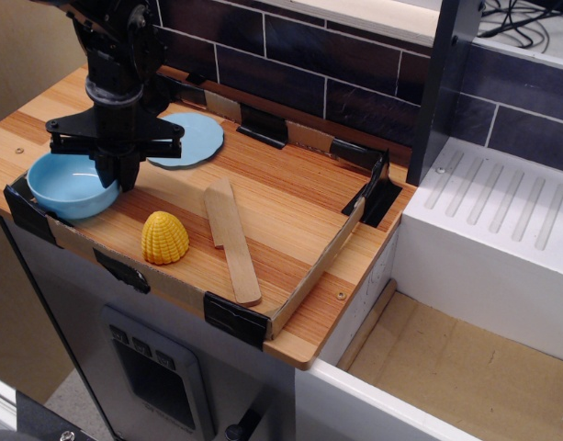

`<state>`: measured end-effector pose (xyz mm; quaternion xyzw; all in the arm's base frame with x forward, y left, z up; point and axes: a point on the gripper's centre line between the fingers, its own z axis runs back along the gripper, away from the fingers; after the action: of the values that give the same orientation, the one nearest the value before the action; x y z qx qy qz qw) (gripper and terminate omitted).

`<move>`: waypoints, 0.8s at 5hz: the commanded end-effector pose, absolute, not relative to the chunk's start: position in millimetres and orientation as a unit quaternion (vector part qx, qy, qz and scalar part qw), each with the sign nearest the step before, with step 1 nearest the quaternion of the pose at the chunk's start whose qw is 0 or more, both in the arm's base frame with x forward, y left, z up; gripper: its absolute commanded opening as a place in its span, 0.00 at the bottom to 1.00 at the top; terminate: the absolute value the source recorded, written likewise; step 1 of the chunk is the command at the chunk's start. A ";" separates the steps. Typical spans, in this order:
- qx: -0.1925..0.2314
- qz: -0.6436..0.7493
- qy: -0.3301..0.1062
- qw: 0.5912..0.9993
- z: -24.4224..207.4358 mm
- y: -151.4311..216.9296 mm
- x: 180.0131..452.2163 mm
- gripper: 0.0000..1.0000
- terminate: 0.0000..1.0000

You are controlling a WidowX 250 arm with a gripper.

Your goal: Put bowl on plate

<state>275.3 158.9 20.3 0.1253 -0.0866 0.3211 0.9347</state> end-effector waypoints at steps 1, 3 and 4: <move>0.119 0.291 -0.114 0.942 85.4 156.2 305.8 0.00 0.00; 0.117 0.184 -0.157 0.963 77.4 130.0 337.0 0.00 0.00; 0.081 0.091 -0.163 0.979 75.6 120.9 352.7 0.00 0.00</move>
<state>349.6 117.6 55.7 0.0766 -0.1363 0.0826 0.9842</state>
